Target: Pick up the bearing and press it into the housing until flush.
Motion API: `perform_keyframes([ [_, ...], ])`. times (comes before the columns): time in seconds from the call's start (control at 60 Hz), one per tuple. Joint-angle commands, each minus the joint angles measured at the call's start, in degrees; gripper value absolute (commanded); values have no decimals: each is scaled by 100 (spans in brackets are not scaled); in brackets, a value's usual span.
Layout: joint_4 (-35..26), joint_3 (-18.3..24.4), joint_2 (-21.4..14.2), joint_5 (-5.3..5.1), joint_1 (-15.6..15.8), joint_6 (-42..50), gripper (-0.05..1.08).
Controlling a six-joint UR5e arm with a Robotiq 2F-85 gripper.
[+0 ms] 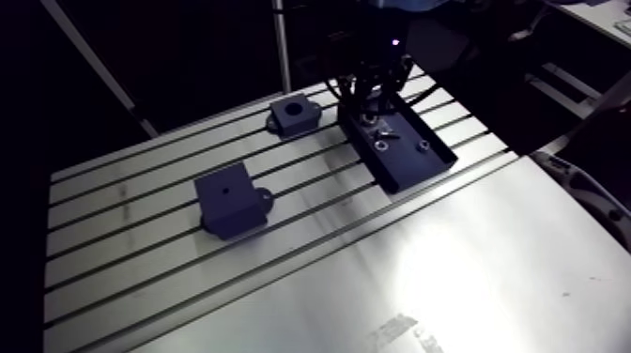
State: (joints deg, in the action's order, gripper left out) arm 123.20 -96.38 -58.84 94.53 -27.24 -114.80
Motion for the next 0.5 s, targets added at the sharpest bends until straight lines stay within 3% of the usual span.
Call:
perform_keyframes([
  [0.017, 7, 8, 52, 0, 25, 23, 42],
  [0.5, 190, 18, 105, 19, 25, -21, 42],
])
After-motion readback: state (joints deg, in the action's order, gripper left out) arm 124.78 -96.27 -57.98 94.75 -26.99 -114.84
